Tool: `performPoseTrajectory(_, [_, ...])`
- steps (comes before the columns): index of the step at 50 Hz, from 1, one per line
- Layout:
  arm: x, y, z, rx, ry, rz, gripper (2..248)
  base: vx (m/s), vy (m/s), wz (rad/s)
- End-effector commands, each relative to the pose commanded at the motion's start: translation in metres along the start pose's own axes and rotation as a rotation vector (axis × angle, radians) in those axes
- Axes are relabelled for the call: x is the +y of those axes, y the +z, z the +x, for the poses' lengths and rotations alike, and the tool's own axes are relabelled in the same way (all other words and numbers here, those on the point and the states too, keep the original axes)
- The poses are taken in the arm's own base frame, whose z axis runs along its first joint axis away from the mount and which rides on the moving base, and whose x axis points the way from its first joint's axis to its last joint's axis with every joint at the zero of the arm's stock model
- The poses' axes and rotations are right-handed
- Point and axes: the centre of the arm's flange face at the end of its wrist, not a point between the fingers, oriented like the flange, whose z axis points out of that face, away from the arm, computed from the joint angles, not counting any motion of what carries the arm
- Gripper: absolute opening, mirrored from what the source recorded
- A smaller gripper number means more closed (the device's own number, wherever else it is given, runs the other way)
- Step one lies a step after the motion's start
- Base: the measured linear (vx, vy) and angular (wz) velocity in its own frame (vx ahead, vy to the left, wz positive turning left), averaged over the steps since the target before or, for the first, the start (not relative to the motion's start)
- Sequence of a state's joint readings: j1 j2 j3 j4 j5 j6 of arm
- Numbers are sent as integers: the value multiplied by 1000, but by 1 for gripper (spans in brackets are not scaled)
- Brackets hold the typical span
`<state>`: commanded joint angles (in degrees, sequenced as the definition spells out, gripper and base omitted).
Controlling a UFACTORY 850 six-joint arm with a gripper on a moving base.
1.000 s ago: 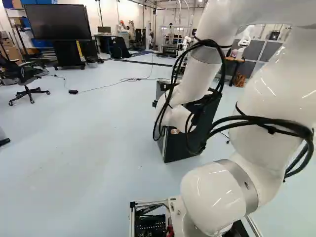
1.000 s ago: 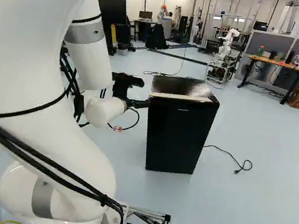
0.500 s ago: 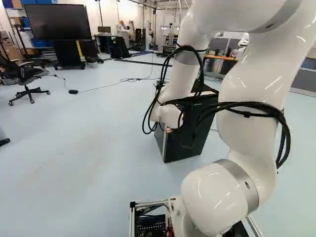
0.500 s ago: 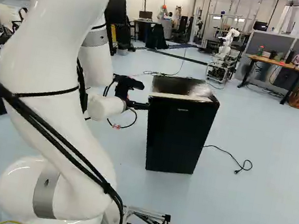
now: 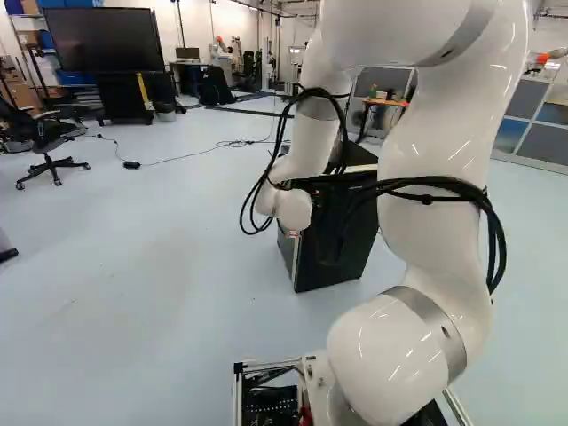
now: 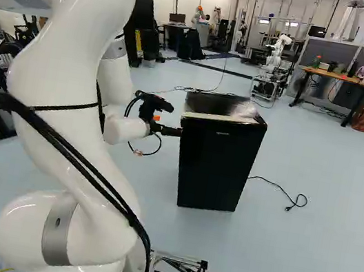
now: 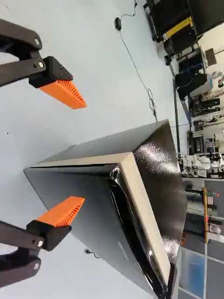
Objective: Grab a drink from the fridge
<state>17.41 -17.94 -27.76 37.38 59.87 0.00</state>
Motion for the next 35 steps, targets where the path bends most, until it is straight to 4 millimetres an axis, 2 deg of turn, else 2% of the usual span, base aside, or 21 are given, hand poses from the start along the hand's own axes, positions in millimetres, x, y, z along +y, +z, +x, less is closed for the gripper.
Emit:
performPoseTrajectory(13, [-8,-6,-3,15,46,-67,247,0,0,0])
performPoseTrajectory(35, [-28,-2,-5,58,133,-191,247,0,0,0])
